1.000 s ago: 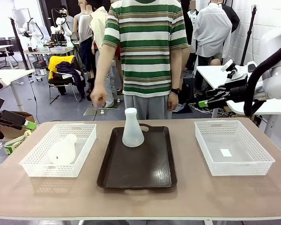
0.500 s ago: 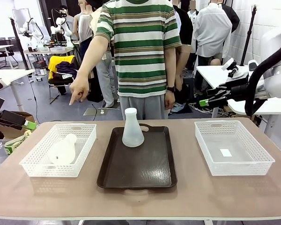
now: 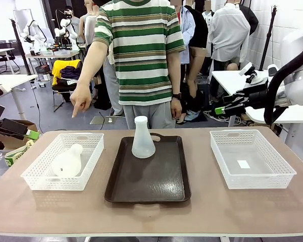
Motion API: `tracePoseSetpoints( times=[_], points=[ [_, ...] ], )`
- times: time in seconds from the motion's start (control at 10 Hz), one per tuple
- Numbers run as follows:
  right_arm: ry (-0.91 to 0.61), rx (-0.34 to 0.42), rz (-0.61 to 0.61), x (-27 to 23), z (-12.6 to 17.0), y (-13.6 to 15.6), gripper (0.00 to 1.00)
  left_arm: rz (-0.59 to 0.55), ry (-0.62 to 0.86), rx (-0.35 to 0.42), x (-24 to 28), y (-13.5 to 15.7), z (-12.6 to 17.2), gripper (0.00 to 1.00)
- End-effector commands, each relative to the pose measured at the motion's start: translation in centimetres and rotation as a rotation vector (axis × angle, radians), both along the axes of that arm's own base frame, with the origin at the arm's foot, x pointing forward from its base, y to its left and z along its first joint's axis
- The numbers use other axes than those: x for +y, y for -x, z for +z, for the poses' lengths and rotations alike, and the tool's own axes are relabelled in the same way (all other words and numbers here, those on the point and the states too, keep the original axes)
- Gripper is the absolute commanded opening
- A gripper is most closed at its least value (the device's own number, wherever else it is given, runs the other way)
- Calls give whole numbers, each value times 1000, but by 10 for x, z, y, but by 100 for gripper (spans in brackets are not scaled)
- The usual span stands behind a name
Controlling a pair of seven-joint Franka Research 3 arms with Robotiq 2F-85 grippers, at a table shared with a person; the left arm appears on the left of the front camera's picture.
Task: Prepare the laboratory tools.
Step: Pick up the Big flask that the person points to.
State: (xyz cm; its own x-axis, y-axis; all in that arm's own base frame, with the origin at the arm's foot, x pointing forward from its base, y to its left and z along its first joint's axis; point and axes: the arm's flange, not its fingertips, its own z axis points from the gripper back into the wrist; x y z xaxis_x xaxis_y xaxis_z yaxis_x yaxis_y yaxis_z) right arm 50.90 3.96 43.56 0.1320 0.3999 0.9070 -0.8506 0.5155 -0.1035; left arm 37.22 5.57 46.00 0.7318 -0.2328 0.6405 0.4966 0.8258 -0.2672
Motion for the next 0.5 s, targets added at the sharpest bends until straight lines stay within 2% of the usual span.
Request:
tracePoseSetpoints(
  times=[0.0, 0.4],
  points=[
    [5, 13, -4, -1, 2, 1, 100, -16, 7, -15, 2, -2, -3, 100],
    [5, 13, -4, -1, 2, 1, 100, -16, 7, -15, 2, -2, -3, 100]
  ],
)
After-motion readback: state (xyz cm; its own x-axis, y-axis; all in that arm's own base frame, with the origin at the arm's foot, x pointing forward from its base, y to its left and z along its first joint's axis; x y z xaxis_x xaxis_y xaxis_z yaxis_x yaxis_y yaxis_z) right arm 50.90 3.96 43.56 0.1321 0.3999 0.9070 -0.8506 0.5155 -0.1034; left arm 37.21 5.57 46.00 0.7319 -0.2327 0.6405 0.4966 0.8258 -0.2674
